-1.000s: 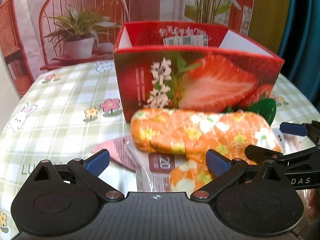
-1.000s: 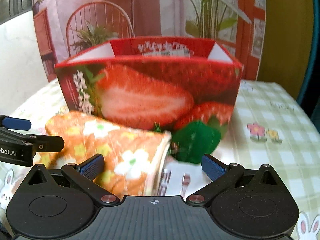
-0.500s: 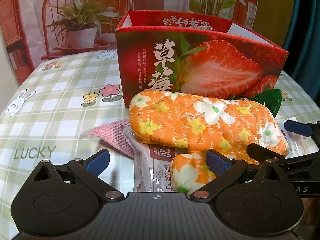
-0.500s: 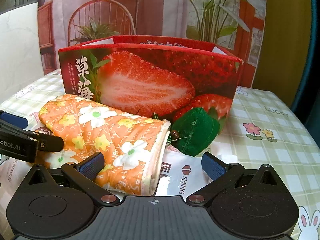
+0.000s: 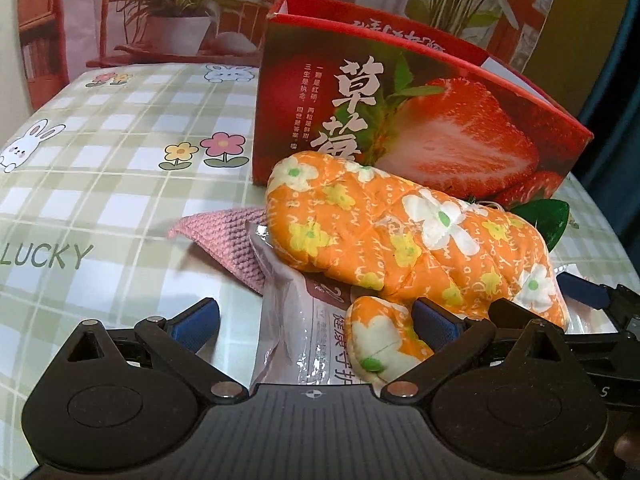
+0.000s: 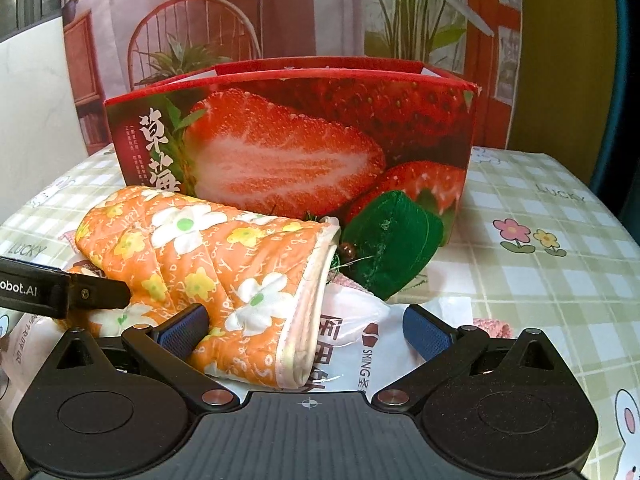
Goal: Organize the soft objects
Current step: 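Lower the left gripper onto the orange floral cloth and close it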
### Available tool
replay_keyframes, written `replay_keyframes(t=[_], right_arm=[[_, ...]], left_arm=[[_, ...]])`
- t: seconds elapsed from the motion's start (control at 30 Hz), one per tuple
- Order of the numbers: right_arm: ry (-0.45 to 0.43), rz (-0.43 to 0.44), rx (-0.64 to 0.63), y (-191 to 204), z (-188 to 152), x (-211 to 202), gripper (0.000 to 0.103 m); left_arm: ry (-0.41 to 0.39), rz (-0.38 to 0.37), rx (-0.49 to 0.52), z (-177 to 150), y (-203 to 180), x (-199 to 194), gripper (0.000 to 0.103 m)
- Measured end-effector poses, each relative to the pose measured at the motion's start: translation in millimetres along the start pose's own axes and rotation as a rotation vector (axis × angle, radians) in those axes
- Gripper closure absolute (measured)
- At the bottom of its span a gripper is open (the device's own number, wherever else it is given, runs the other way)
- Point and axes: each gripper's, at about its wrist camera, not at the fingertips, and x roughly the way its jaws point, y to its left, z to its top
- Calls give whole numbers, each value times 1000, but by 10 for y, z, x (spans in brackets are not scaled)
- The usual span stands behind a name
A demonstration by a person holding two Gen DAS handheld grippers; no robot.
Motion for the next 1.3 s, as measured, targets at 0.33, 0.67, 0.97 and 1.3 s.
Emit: replay_keyframes(t=[0.33, 0.67, 0.97, 1.3], right_arm=[[-2, -4, -1, 9, 2, -5, 0], [-23, 24, -39, 53, 79, -192, 18], [-7, 129, 7, -2, 59, -221, 43], [-16, 143, -9, 22, 24, -214, 54]], left_arm=[[-63, -13, 4, -102, -12, -3, 0], [-64, -52, 2, -81, 45, 8, 0], [-100, -125, -41, 21, 224, -162, 14], [-112, -167, -129, 342, 359, -128, 34]])
